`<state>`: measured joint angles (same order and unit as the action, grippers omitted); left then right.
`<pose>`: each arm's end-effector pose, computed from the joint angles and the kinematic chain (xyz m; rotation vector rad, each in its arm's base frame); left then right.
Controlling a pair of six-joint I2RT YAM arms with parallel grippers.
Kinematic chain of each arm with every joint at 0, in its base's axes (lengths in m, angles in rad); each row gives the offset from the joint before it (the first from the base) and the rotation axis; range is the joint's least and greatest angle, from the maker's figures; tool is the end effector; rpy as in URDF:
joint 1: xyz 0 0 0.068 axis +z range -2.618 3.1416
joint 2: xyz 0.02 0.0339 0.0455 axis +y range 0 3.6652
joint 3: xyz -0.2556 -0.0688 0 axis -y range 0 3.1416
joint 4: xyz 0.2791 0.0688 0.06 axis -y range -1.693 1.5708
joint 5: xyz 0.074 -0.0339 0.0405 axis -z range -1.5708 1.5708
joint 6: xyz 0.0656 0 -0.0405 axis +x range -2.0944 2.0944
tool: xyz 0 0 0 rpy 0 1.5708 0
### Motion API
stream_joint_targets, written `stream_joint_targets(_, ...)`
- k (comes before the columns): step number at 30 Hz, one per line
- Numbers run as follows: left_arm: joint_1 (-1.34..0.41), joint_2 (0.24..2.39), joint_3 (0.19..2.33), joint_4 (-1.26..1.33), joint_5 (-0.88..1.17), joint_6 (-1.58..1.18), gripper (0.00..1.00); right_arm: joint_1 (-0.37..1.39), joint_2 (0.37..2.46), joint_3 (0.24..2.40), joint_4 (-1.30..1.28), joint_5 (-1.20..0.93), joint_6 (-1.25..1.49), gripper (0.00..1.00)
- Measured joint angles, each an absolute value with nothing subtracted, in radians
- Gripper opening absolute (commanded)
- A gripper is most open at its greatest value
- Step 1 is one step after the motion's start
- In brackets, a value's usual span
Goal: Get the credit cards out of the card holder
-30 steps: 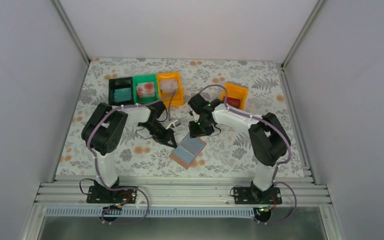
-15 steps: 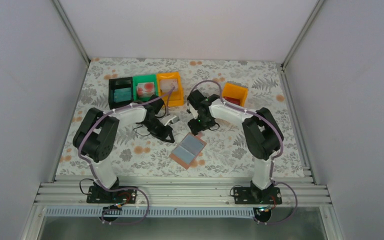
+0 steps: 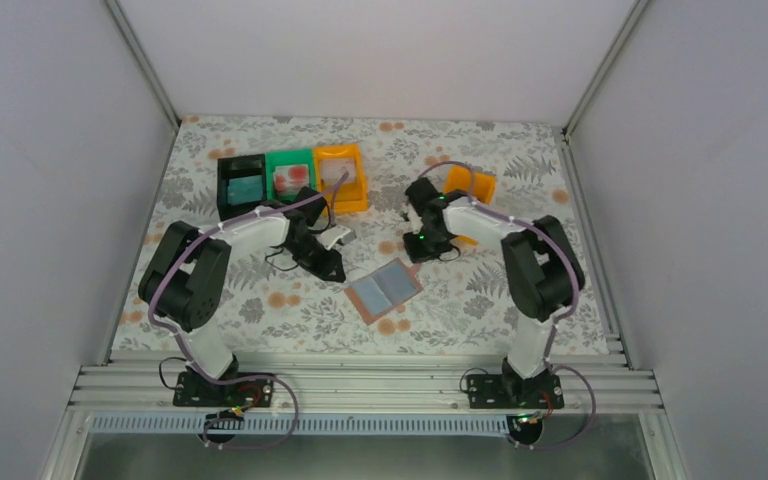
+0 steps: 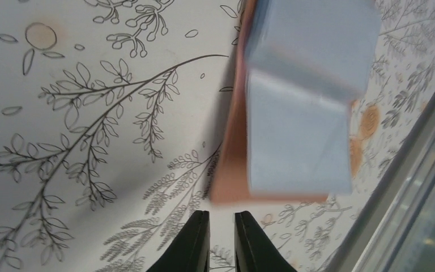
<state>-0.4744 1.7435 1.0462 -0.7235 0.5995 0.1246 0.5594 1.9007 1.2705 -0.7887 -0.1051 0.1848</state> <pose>0.2816 -0.1862 0.1053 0.9380 2.8050 -0.9386 0.3224 0.2100 0.1017 -0.5760 2.9743 0.2323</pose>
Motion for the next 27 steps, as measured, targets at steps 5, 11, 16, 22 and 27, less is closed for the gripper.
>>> stream_joint_targets(5,-0.474,1.745,1.056,-0.718,0.554,0.127,0.33,0.419,1.737,1.114,-0.728,-0.119,0.340,0.04)
stream_joint_targets(11,-0.478,1.754,1.083,-0.715,0.532,0.128,0.59,0.363,1.599,0.978,-0.674,-0.139,0.496,0.38)
stream_joint_targets(16,-0.515,1.794,1.137,-0.714,0.540,0.129,0.78,0.363,1.584,0.992,-0.707,-0.100,0.565,0.48)
stream_joint_targets(22,-0.577,1.840,1.183,-0.694,0.607,0.111,0.87,0.402,1.482,1.115,-0.754,-0.008,0.577,0.63)
stream_joint_targets(27,-0.600,1.908,1.223,-0.688,0.649,0.093,0.85,0.500,1.527,1.100,-0.698,-0.119,0.561,0.65)
